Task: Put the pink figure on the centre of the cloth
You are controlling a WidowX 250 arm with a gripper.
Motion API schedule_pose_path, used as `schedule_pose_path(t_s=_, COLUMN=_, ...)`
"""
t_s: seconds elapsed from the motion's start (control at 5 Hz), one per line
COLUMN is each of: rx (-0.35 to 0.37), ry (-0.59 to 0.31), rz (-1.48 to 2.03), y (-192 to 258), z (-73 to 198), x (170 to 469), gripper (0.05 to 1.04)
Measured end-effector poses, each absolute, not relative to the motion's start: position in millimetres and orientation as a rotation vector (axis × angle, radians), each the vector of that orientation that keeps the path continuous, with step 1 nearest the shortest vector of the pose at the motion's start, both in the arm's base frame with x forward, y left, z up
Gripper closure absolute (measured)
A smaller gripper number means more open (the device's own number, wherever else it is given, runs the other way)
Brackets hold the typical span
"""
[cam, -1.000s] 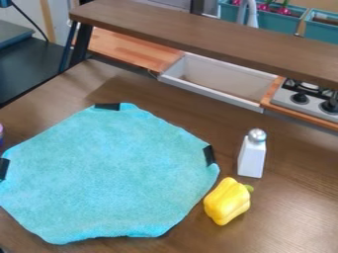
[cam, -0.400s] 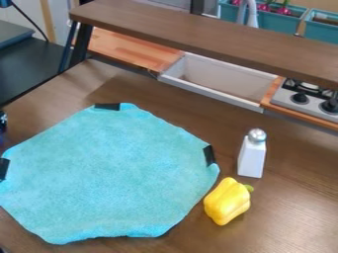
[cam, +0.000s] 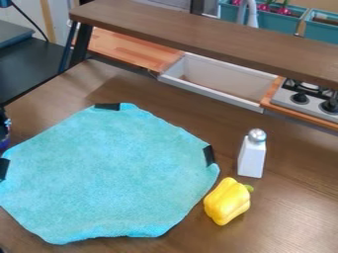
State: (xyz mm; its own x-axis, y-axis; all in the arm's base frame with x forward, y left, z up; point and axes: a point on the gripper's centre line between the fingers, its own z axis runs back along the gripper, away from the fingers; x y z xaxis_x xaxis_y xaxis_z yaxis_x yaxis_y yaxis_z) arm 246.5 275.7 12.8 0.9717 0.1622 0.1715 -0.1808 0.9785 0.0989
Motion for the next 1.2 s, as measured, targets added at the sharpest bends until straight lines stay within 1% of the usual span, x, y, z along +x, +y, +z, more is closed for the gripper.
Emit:
schedule_pose_path(t_s=0.2, rx=0.120, ry=-0.175, rz=0.178, y=274.7, z=12.9, x=247.1, gripper=0.321)
schedule_pose_path(t_s=0.4, rx=0.066, ry=-0.177, rz=0.163, y=260.3, z=15.9, x=245.2, gripper=0.321)
schedule_pose_path(t_s=0.6, rx=0.036, ry=-0.241, rz=0.087, y=234.1, z=51.1, x=252.9, gripper=0.321)
schedule_pose_path(t_s=0.8, rx=-0.012, ry=-0.227, rz=0.003, y=210.9, z=61.4, x=254.4, gripper=0.321)
schedule_pose_path(t_s=1.0, rx=-0.033, ry=-0.200, rz=-0.093, y=178.4, z=60.2, x=252.6, gripper=0.321)
schedule_pose_path(t_s=1.2, rx=-0.051, ry=-0.139, rz=-0.202, y=138.0, z=48.6, x=245.8, gripper=0.321)
